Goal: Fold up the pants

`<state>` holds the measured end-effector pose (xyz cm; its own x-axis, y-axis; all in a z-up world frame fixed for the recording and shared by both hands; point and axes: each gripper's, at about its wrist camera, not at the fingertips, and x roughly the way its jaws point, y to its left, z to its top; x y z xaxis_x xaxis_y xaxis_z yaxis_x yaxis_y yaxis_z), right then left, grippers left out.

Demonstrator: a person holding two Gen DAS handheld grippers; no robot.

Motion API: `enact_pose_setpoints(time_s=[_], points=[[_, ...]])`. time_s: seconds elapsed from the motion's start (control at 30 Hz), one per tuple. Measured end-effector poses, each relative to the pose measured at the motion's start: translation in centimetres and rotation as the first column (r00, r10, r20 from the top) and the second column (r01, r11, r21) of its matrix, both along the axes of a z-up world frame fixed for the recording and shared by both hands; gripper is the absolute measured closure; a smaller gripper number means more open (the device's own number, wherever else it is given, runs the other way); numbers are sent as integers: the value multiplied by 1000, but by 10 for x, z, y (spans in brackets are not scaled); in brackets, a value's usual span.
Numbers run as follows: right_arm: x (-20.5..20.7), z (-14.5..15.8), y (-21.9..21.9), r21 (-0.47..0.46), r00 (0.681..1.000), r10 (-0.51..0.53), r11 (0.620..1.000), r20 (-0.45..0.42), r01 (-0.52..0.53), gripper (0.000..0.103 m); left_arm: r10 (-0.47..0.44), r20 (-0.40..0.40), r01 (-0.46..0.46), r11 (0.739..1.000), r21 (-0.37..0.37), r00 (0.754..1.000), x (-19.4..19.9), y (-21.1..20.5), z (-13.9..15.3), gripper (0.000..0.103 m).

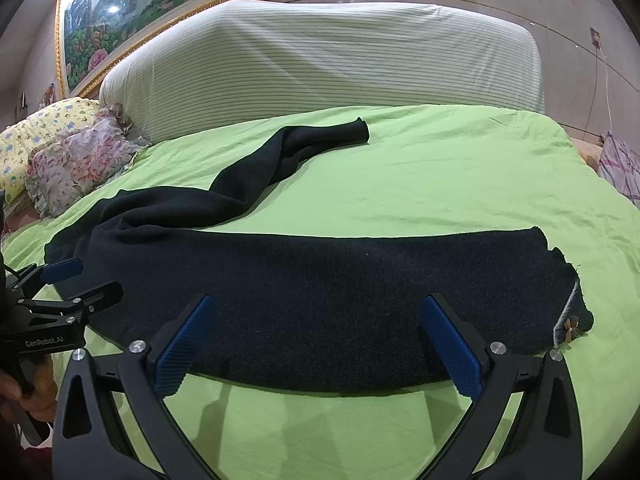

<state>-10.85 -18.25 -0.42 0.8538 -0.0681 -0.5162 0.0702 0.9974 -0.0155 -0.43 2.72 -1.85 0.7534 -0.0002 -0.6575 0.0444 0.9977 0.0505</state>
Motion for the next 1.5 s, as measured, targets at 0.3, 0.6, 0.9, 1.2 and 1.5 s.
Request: enact_pose_setpoints(time_s=[0.3, 0.6, 0.9, 1.2, 1.5], points=[[0, 0, 0, -1, 1000, -1, 1000, 0, 1, 0, -10, -2, 10, 1000, -9, 1000, -1, 2, 1, 6], [0, 1, -1, 0, 1000, -4, 1000, -1, 4, 0, -26, -1, 26, 1000, -14, 1000, -2, 2, 3, 6], [0, 2, -1, 4, 1000, -8, 1000, -4, 8, 0, -24, -3, 24, 999, -22, 1000, 1, 3, 6, 6], [4, 16, -9, 62, 1000, -14, 998, 14, 13, 0, -61, -30, 60, 998, -34, 998, 11, 4, 11, 5], [44, 41, -14, 115, 1000, 14, 993, 0, -14, 0, -136, -67, 133, 990, -50, 988, 45, 0, 23, 5]])
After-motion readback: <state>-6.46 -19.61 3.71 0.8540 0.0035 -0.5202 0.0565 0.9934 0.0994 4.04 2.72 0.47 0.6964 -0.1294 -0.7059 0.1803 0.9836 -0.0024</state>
